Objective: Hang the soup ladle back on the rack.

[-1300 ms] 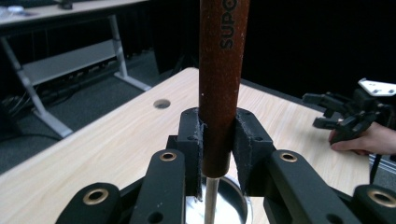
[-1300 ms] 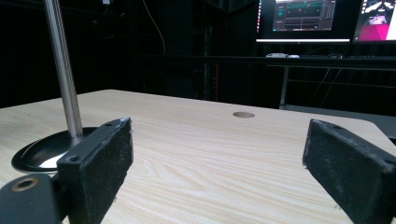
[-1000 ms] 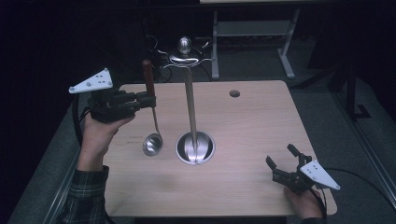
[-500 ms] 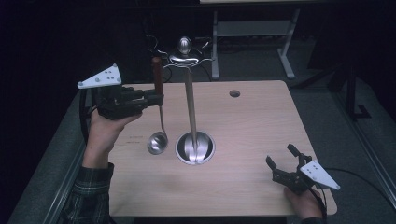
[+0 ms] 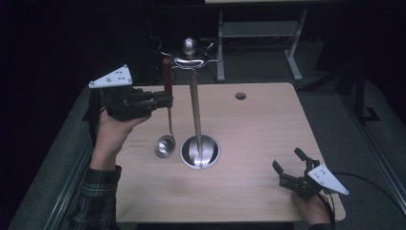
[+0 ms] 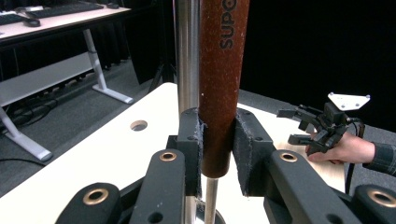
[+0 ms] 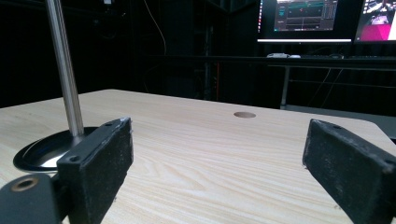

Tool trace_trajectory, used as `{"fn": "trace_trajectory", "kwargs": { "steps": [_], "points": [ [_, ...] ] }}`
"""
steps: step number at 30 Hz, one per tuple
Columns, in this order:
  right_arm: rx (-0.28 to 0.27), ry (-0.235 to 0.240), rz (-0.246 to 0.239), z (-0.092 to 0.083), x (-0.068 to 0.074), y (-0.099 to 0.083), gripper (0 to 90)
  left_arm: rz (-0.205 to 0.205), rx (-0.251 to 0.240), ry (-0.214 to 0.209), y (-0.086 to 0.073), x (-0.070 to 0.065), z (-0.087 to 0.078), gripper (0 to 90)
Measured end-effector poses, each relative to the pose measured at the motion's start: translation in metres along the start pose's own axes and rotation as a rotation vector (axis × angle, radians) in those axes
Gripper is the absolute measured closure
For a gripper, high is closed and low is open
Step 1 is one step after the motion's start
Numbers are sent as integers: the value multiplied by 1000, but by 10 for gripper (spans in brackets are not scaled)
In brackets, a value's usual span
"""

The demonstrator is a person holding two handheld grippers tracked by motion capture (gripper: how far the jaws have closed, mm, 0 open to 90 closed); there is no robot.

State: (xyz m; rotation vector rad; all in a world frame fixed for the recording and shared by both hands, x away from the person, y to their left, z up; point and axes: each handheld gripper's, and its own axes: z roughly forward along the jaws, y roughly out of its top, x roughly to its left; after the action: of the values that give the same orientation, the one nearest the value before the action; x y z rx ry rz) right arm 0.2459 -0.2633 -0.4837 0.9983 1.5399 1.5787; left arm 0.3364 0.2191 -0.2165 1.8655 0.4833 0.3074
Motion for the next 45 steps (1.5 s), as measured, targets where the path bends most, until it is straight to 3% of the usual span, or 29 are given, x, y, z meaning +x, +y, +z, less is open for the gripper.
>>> {"fn": "trace_trajectory", "kwargs": {
  "steps": [9,19,25,31,45],
  "points": [
    [0,2,0,0,0,0,79,-3,2,3,1,0,8,743],
    [-3,1,0,0,0,0,79,0,23,33,-1,-2,17,742],
    [-3,2,1,0,0,0,79,-2,4,30,-3,-2,17,737],
    [0,3,0,0,0,0,79,5,17,14,-3,-2,14,724],
    [-3,3,1,0,0,0,79,17,94,24,-10,-4,8,594]
  ]
}}
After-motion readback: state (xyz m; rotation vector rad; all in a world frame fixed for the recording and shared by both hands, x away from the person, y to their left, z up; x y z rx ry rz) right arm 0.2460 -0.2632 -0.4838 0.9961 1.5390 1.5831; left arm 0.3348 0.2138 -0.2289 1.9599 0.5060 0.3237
